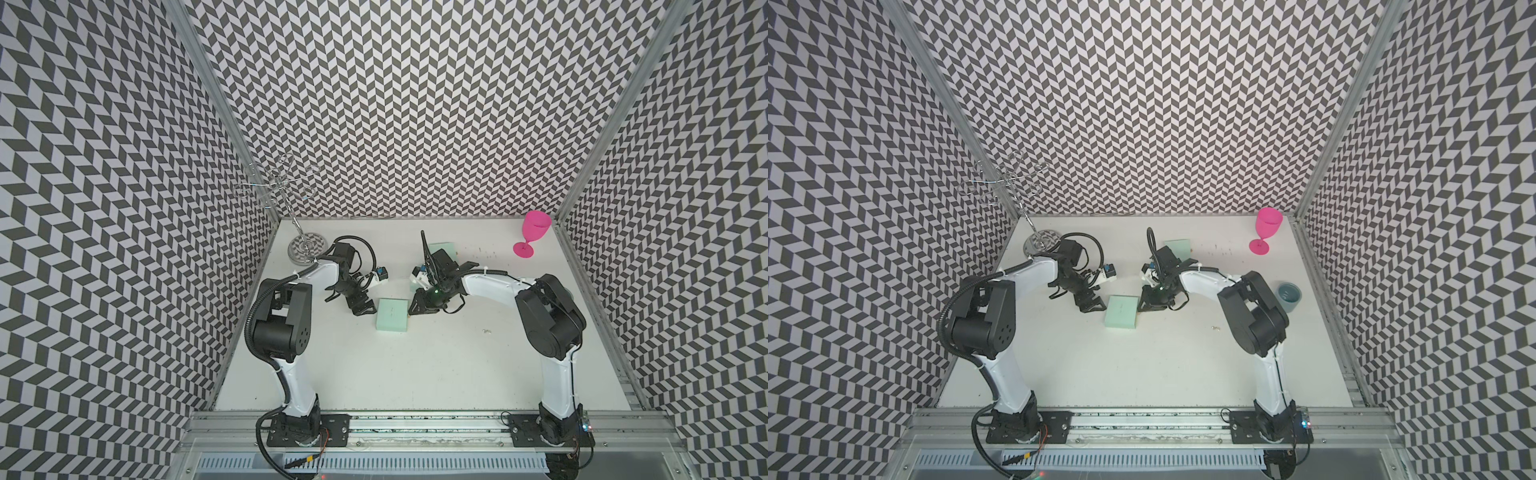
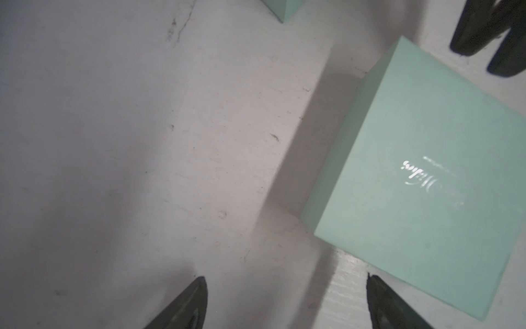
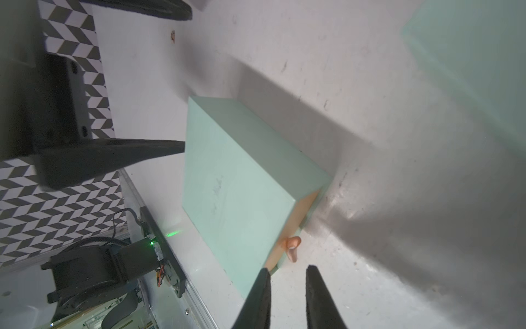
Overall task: Place the earrings into the drawer-style jewelry box
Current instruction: Move the jewelry box to the center of the board, then open the drawer in the jewelry box.
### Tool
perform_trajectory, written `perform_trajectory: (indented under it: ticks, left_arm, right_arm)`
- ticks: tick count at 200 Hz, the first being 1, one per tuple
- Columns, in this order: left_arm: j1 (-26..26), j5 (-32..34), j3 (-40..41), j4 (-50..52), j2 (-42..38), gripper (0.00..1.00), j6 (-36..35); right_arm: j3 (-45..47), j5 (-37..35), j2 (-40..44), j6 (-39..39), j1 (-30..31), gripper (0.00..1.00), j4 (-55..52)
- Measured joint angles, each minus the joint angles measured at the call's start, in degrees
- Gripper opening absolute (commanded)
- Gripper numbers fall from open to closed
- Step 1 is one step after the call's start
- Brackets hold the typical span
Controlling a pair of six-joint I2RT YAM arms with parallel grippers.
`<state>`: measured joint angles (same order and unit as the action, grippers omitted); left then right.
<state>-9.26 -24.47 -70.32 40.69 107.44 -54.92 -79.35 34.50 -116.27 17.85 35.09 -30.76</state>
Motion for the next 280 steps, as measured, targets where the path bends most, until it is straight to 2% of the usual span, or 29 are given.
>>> perform_trajectory:
  ticks: [56, 100, 151, 280]
  left_arm:
    - [4.8, 0.1, -5.1, 0.8, -1.4, 0.89, 0.6]
    - [1.6, -2.4, -8.5, 3.8, -3.3, 0.89, 0.6]
    - [-1.8, -4.8, -8.7, 6.8, -3.1, 0.89, 0.5]
    - [-3.3, -5.2, -7.3, 9.1, 0.2, 0.89, -0.9]
  right_arm:
    - [0.7, -1.4, 0.0, -0.9, 0.0, 0.23, 0.1]
    - [0.7, -0.1, 0.0, -0.9, 0.0, 0.23, 1.0]
    - [0.7, 1.2, -1.3, -1.8, 0.0, 0.24, 1.2]
    - [-1.2, 3.1, -4.0, -2.8, 0.0, 0.23, 1.2]
